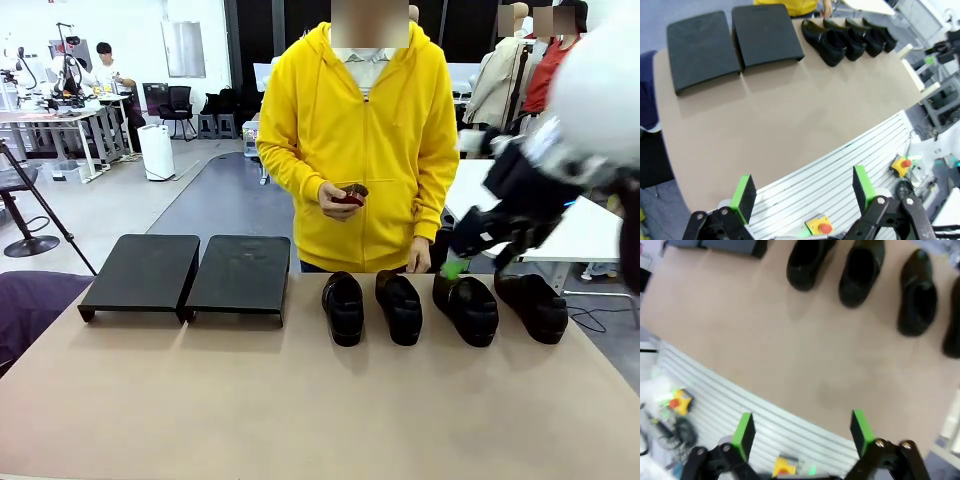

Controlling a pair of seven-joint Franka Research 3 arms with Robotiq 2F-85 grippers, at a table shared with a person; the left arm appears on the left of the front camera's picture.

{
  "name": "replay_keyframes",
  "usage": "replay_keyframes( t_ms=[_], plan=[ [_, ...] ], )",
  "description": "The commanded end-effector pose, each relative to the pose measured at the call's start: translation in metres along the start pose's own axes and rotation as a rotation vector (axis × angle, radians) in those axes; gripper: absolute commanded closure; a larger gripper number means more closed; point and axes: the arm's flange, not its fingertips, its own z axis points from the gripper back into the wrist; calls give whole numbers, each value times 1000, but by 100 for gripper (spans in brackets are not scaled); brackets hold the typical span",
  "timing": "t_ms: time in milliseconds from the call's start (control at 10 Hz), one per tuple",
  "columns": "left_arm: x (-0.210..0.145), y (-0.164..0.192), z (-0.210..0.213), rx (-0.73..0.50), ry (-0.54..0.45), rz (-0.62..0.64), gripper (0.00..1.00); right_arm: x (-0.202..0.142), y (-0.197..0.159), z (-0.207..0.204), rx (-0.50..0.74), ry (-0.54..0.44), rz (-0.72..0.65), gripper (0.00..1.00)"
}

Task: Organize the shoes by placing them on the stand.
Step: Pick up one Shoe and place it in the middle of the table.

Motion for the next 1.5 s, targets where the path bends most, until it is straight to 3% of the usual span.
replay_keyframes(
  t_ms=[0,100,200,500,800,900,1100,1400],
  plan=[
    [-1,0,2,-18,-3,-8,0,35,4,-36,84,-1,28,0],
    [-1,0,2,-18,-3,-8,0,35,9,-38,112,-39,57,0],
    [-1,0,2,-18,-3,-8,0,16,5,-29,15,6,16,0],
    [-1,0,2,-18,-3,-8,0,27,8,-45,32,5,33,0],
    [-1,0,2,-18,-3,-8,0,128,-5,-97,110,199,-24,0],
    [-1,0,2,-18,-3,-8,0,152,-8,-114,108,194,-41,0],
    [-1,0,2,-18,-3,-8,0,185,-12,-149,119,251,-79,0],
    [-1,0,2,-18,-3,-8,0,207,-20,-186,82,250,-177,0]
  ],
)
